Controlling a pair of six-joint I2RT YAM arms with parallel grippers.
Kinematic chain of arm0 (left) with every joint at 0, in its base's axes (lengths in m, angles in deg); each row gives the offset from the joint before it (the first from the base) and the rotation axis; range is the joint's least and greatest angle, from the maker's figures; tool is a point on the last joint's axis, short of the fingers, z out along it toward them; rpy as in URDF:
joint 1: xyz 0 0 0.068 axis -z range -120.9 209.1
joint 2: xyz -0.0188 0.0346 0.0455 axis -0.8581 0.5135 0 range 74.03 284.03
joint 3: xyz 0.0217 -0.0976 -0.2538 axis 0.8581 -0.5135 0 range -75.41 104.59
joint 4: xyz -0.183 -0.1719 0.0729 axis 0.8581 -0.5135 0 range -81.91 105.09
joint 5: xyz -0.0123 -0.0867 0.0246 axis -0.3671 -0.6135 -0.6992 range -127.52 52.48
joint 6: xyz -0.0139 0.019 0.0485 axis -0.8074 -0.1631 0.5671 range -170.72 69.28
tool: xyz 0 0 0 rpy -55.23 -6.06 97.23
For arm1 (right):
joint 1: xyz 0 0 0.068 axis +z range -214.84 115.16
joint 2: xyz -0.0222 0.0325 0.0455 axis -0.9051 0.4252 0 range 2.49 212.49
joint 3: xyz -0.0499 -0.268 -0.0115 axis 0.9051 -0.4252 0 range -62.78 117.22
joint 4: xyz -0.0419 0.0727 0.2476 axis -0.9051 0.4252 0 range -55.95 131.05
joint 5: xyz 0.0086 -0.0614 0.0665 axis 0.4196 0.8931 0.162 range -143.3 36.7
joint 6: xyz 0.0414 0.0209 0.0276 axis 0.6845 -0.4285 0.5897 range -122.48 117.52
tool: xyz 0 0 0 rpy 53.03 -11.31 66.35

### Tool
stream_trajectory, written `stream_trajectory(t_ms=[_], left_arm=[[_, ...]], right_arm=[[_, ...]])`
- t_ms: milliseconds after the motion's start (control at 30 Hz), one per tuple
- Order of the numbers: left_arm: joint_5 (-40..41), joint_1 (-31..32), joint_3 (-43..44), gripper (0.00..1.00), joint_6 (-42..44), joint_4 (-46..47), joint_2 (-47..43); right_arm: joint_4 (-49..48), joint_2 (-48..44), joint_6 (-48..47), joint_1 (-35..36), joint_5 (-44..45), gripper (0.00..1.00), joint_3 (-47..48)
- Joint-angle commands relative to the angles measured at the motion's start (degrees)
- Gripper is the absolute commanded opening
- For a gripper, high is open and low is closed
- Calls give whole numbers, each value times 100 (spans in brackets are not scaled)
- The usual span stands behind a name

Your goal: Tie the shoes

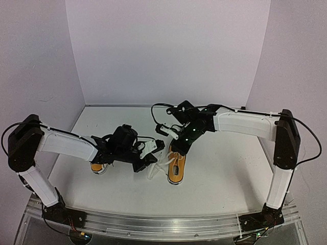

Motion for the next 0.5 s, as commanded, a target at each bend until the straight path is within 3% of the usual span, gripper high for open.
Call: stream_trajectory(t_ms=[0,467], left_arm=[[185,-24,354,0,-220,930,377],[249,-28,766,0,-189,1722,1133]], right_arm=[[-385,-400,140,-30,-229,0,-189],[-563,-722,217,-29,-531,0,-625]])
